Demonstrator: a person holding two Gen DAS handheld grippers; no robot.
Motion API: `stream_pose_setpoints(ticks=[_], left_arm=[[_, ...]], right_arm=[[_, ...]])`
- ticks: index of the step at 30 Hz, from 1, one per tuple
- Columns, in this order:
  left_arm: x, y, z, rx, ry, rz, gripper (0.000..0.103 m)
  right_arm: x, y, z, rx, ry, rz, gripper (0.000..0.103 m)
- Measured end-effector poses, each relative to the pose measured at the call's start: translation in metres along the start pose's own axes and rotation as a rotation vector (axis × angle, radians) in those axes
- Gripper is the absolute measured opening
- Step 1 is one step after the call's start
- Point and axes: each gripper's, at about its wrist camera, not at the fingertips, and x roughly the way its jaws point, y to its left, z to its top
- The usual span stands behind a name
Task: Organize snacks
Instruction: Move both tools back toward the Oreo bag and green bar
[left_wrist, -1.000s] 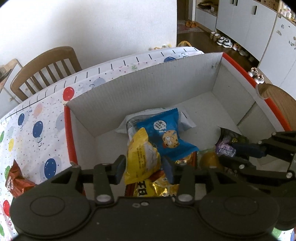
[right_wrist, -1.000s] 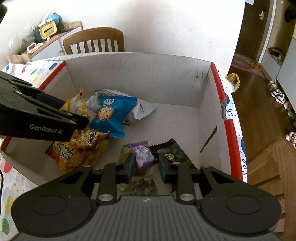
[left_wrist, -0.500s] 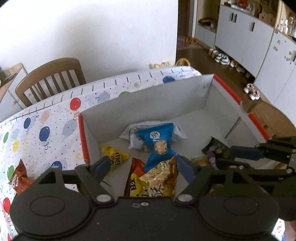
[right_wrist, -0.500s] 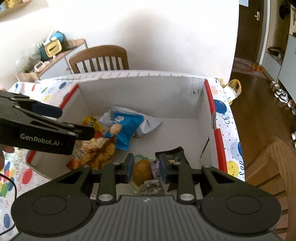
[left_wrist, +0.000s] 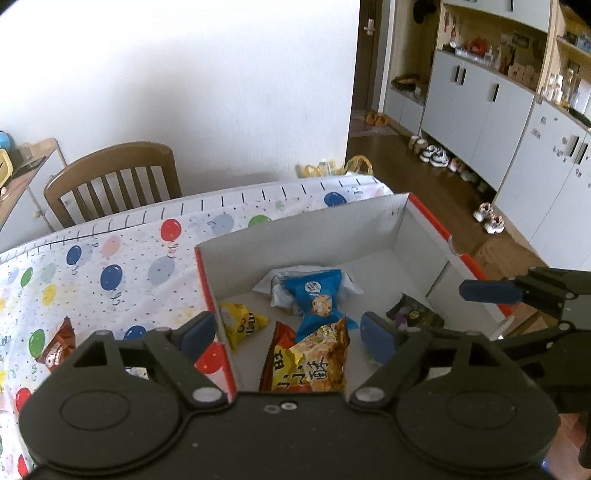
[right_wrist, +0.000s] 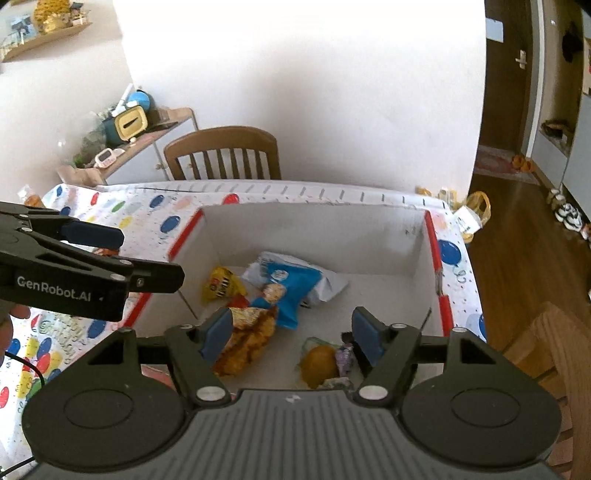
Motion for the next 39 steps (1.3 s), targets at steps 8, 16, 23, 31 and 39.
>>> stream_pose_setpoints(ticks=[8,16,23,31,39], left_arm=[[-0.034,0.029,-0.017,-0.007,-0.058,-0.017,0.093],[-0.065,0.074,-0.041,-0.018,-0.104,-0.025,0.102],[-0.084,0.127,-0.064,-0.028,-0.146,0.031,0.102],[-0.095,0.197,-0.086,-0.090,-0.152,0.071,0.102],[-0.095,0.268,-0.102,-0.174,-0.127,0.108,0.102]], right_arm=[[-0.021,0.046,0.003,-0.075,-0.058,0.045,0.083],[-0.027,0.110,-0.001,-0.118,-0.105,0.028,0.083],[-0.010,0.166,-0.005,-0.127,-0.096,0.038,0.083],[0.011,0.216,-0.004,-0.086,-0.087,0.070,0.083],[0.039,0.256,-0.003,-0.075,-0.051,0.088,0.083]])
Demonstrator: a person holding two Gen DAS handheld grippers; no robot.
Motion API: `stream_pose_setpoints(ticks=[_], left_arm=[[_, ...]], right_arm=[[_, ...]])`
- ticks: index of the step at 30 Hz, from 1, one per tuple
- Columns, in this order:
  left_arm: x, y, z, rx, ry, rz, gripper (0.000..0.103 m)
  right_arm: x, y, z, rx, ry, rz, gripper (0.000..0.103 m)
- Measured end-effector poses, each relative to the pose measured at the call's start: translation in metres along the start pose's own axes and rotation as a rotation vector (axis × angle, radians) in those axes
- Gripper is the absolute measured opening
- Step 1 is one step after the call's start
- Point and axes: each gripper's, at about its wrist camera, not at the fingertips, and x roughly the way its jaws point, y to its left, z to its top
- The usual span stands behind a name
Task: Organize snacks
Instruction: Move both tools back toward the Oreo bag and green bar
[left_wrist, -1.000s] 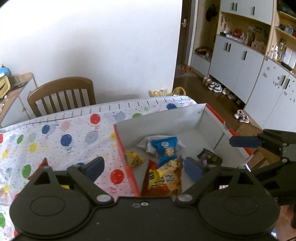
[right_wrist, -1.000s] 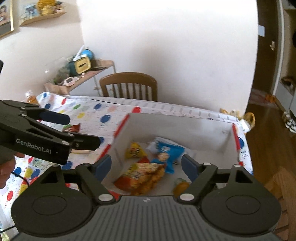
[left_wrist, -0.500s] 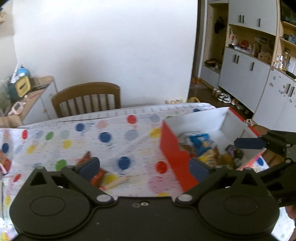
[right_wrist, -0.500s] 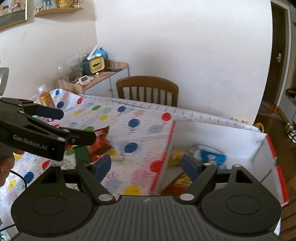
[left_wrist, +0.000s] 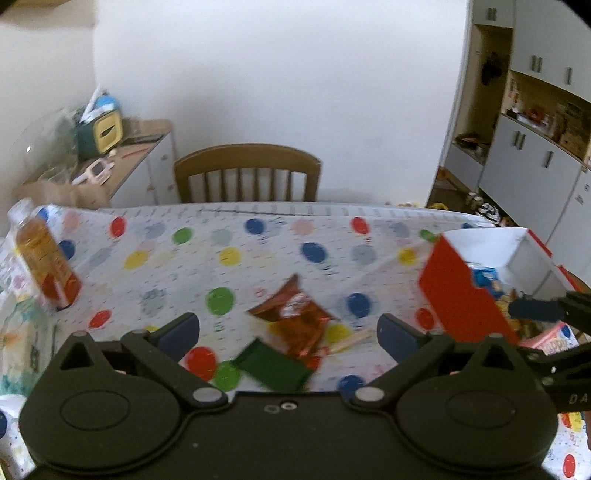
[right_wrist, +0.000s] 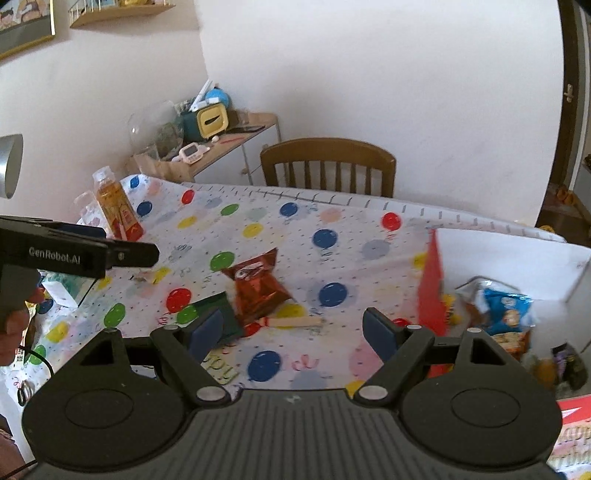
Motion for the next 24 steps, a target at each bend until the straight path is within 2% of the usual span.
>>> stream_pose_setpoints(ticks=[16,20,24], left_arm=[[0.039,0.106,-0.015,-0.088,0.060,0.127,0.102],[0.053,0.129,-0.022,-0.106,0.074,0.183,0.098],[0.069,0.152,-0.028,-0.148,0.100,0.207,0.092]], right_arm=[[0.076,0.064,0.006,-0.071,0.088,0.064,0.083],[0.102,0.075,0.005,-0.101,0.119,0.062,0.083],[0.125,0.082,0.003,-0.122,0.149,0.061,0.083]])
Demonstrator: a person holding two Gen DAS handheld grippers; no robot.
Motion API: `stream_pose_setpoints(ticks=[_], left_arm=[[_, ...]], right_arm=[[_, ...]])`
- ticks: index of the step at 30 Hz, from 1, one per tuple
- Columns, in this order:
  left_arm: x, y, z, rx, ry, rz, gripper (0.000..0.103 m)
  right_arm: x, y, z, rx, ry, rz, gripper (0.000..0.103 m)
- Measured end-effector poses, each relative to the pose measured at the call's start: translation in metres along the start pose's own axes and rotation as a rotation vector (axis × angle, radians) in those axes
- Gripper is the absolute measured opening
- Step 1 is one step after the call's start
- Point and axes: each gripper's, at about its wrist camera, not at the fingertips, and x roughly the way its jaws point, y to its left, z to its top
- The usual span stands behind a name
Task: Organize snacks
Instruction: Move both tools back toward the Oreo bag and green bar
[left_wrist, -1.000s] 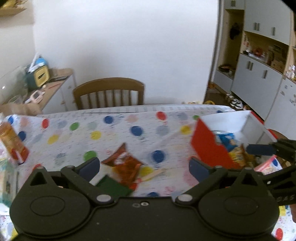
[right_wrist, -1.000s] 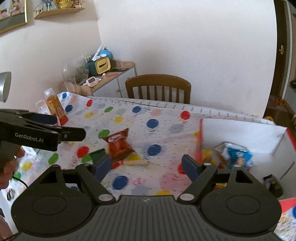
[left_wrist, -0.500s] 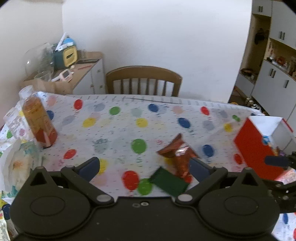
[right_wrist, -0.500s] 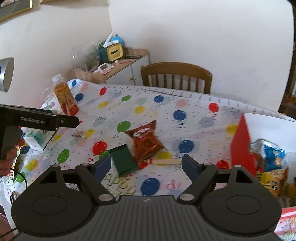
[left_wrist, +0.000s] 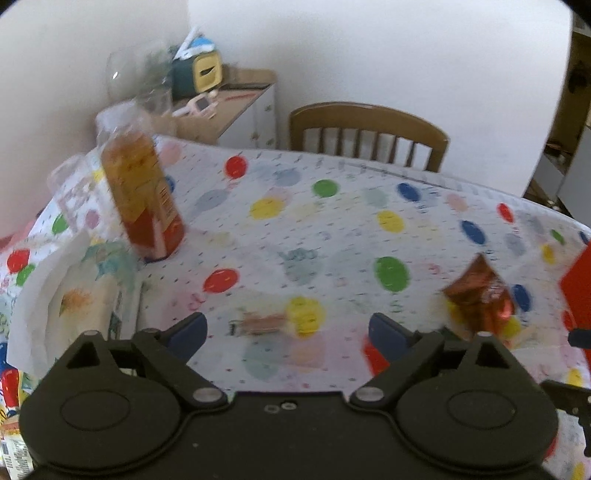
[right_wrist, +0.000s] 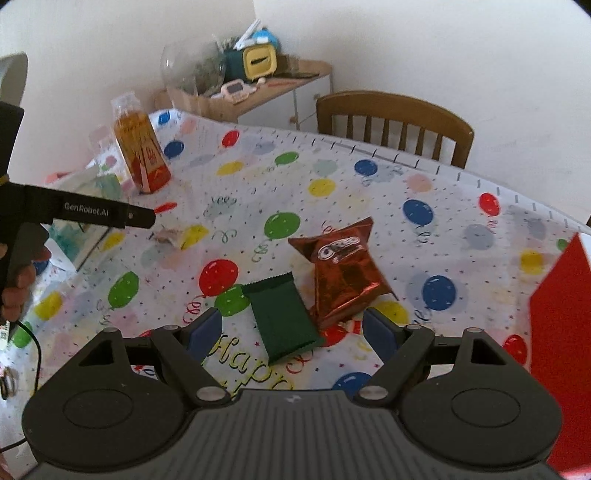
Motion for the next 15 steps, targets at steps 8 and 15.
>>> stream_pose_setpoints(ticks=[8,15], left_arm=[[0.037,0.018,-0.003,-0.043,0.063,0.026,0.086],[0.057,0.020,-0.003,-0.064,0.087,0.029,0.084]], right_arm=[[0.038,0.006,0.001,-0.036,0.051,0.013,0.076],[0.066,0.007,-0.001,-0.040,0.104,0.008,0.070]])
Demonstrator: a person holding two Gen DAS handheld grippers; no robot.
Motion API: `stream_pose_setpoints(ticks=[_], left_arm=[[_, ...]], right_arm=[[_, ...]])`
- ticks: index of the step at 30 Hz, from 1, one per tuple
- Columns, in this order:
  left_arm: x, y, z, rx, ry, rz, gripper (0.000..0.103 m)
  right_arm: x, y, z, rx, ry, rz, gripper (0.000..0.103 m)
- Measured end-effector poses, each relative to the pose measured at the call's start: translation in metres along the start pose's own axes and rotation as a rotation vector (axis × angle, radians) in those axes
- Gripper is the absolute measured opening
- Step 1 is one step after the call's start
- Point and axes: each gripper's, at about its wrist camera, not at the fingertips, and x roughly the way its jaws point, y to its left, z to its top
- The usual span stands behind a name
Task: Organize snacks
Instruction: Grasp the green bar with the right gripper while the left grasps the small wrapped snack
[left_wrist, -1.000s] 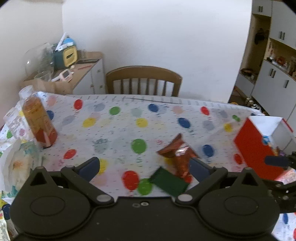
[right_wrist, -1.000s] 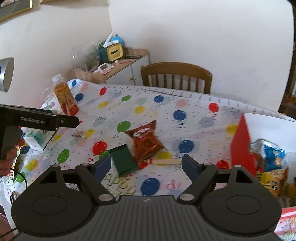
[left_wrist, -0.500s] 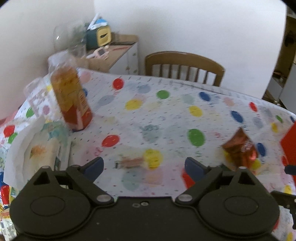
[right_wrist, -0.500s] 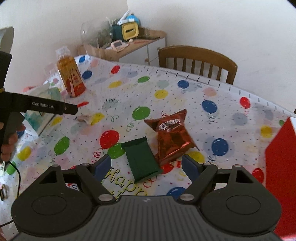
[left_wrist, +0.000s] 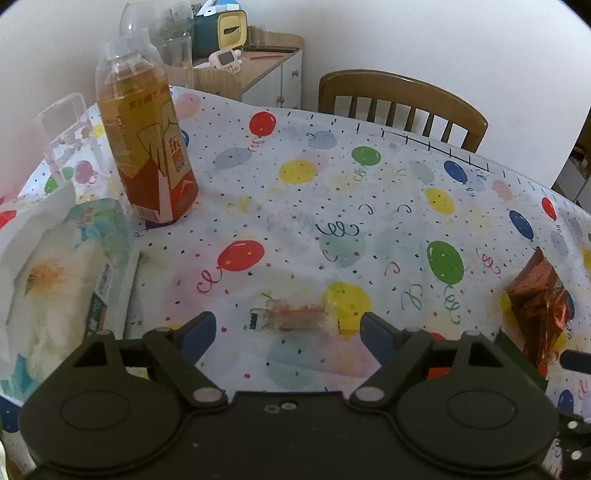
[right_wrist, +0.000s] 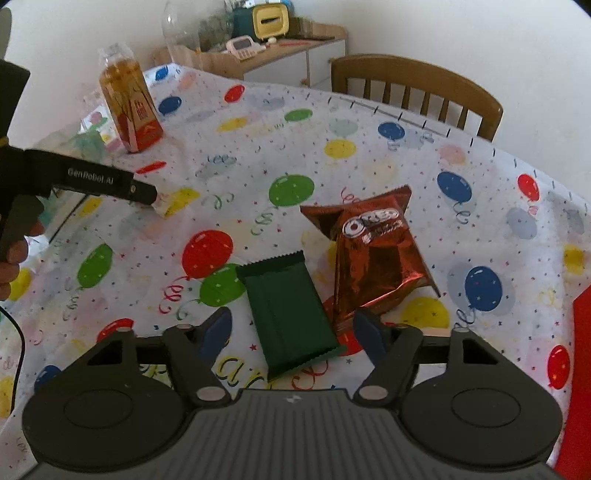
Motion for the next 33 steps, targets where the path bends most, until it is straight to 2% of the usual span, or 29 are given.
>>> stream_pose_setpoints(ticks=[6,13,18,20,21,27,33], left_arm=[[0.016,-0.001,0.003,-0.027,0.024,-0.006,0.078],[0.032,0.002,0.006,-0.064,0.051,0.013,0.069],[0.037,0.001,0.006,-0.061,0.051,0.014,0.061],[0.038,-0.001,0.007,-0.052,0.047,0.014,0.056],[0.037,-0.001,0.007,-0.050,0.045,0.010,0.052],[0.035,-0.002,0.007,-0.043,0.037,-0.008,0.042],[0.029,0.001,0.005,-0.048,0.029,-0.022,0.040]], right_arm=[[0.012,0.010,-0.005,-0.057,0.017,-0.035,0.070],[0.020,0.012,-0.005,-0.056,0.023,-0.050,0.070],[0.021,0.016,-0.004,-0.062,0.020,-0.044,0.060],[0.020,0.016,-0.003,-0.059,0.019,-0.045,0.048],[0.020,0.016,-0.003,-0.057,0.019,-0.044,0.048],[0.018,0.018,-0.004,-0.044,0.020,-0.048,0.047],[0.008,0.017,-0.006,0.003,0.025,-0.033,0.046]])
